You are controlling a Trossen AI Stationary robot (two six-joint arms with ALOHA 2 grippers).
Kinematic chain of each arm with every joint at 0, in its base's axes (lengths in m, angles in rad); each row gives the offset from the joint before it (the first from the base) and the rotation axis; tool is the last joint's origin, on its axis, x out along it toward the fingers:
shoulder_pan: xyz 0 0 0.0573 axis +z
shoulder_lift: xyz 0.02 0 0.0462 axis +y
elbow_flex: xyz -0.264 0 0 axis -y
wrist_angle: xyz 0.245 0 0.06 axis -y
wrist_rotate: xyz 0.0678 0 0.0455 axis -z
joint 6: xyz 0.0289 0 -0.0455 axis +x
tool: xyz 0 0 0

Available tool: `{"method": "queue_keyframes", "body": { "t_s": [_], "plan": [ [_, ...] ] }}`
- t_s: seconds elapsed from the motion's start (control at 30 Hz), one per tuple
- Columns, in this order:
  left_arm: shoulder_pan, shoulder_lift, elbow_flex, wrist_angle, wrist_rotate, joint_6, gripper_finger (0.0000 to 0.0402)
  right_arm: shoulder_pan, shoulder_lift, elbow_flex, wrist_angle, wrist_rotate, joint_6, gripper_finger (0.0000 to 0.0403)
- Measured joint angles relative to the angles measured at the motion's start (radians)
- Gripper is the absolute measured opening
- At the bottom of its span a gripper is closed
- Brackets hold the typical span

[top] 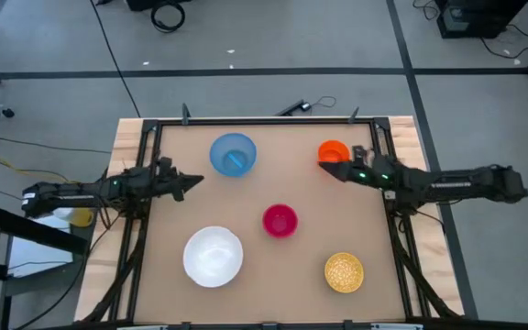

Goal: Nest bowls inside each other by size order
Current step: Stack the blue bowl on top of the white bowl

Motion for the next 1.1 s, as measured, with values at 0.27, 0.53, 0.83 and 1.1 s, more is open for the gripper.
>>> {"method": "queue_keyframes", "body": {
  "t_s": [0.27,0.53,0.83,1.1],
  "plan": [
    [0.0,0.074,0.157,-0.222,0.003,0.096,0.0021,-0.036,0.507,0.481,-0.027,0.196,-0.386,0.0024],
    [0.0,0.082,0.308,-0.481,0.002,0.205,0.0033,-0.168,0.912,0.995,-0.552,-0.01,-0.383,0.0039],
    [0.0,0.114,0.318,-0.731,-0.122,0.16,0.0167,-0.204,1.082,1.286,-0.722,-0.034,-0.492,0.0126],
    [0.0,0.176,0.318,-0.745,-0.261,0.064,0.0226,-0.297,1.264,1.437,-0.844,-0.116,-0.422,0.0237]
  ]
}}
